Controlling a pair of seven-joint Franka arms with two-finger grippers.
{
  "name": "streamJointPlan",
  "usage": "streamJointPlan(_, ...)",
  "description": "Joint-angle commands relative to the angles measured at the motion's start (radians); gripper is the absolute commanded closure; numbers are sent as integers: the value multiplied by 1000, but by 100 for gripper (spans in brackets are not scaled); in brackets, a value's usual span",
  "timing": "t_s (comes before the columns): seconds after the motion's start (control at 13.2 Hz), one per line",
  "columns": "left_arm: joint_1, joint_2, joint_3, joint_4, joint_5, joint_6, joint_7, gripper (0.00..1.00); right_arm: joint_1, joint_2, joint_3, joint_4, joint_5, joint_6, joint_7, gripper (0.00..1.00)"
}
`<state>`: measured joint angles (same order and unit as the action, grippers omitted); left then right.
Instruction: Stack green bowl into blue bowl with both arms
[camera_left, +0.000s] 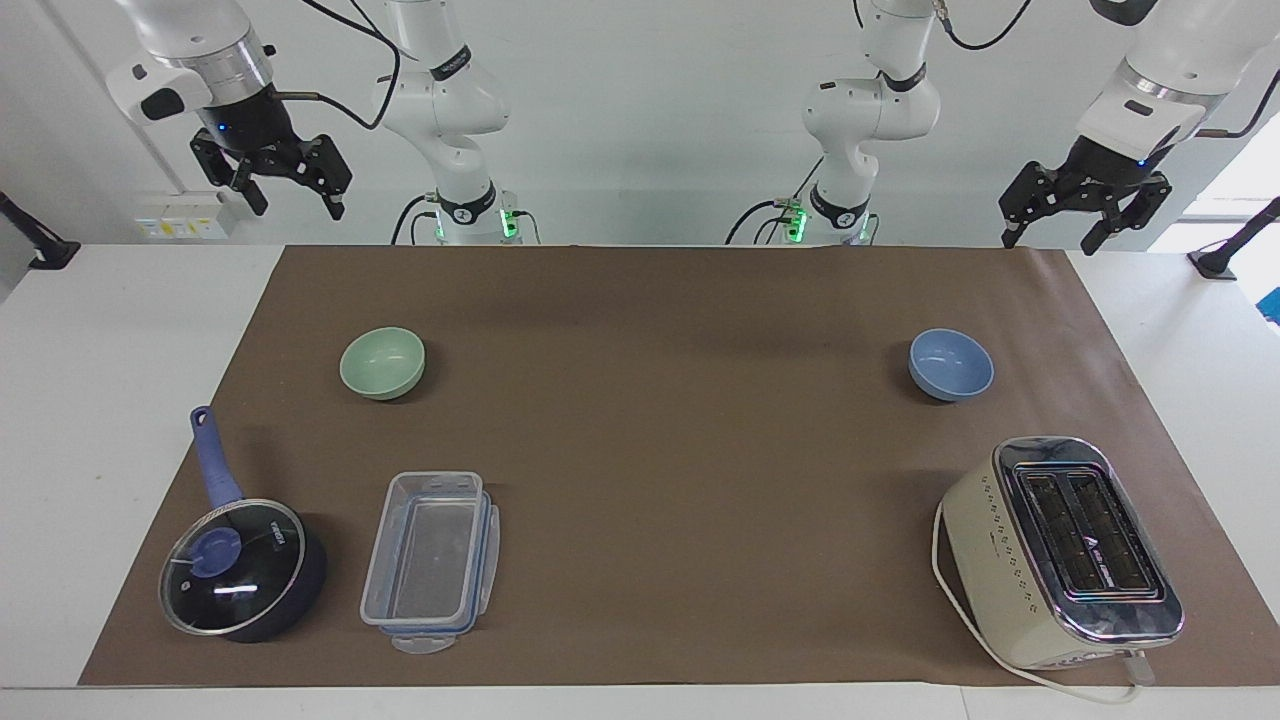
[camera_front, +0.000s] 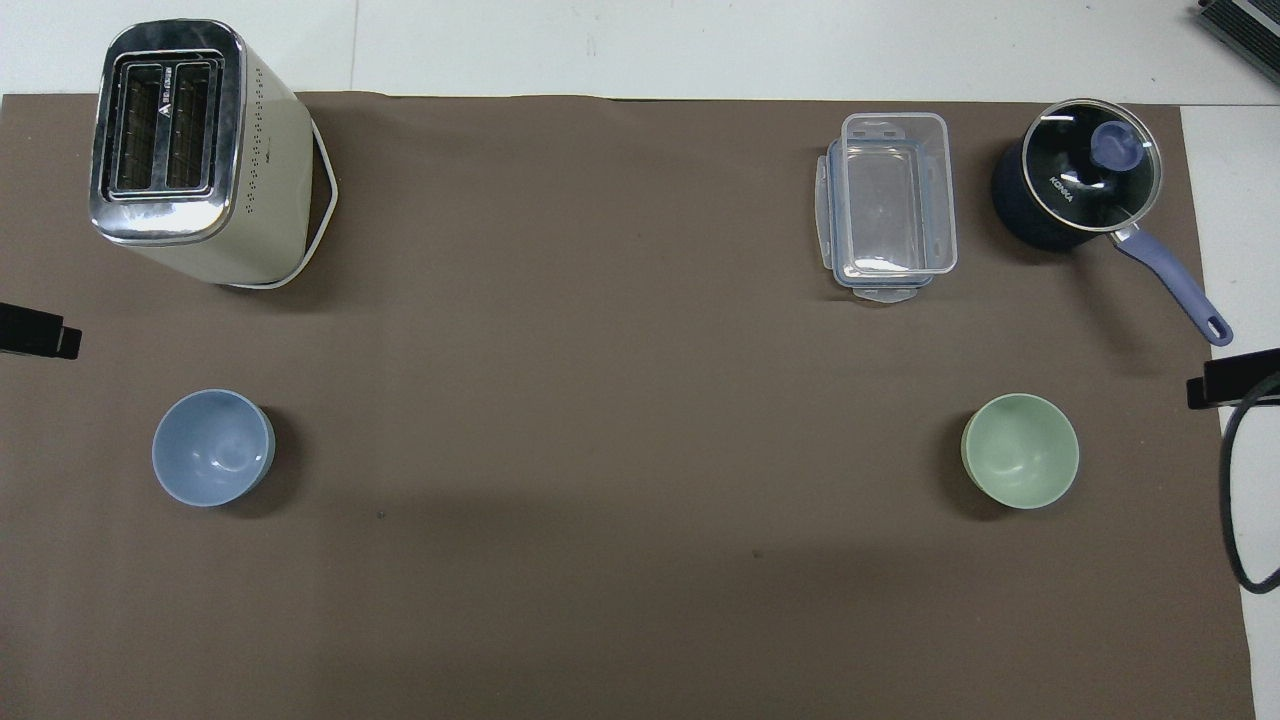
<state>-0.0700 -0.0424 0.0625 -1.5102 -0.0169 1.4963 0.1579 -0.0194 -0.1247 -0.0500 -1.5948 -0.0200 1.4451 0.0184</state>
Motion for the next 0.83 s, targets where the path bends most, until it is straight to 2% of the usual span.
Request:
streamJointPlan(0.0,-2,-7,0,8,8,-19,8,0,-5,-26,7,-34,-6,24,14,0)
streamJointPlan(0.76,-2,-7,0,7,8,-16,5,0,-7,-27,7,-34,-6,26,17,0)
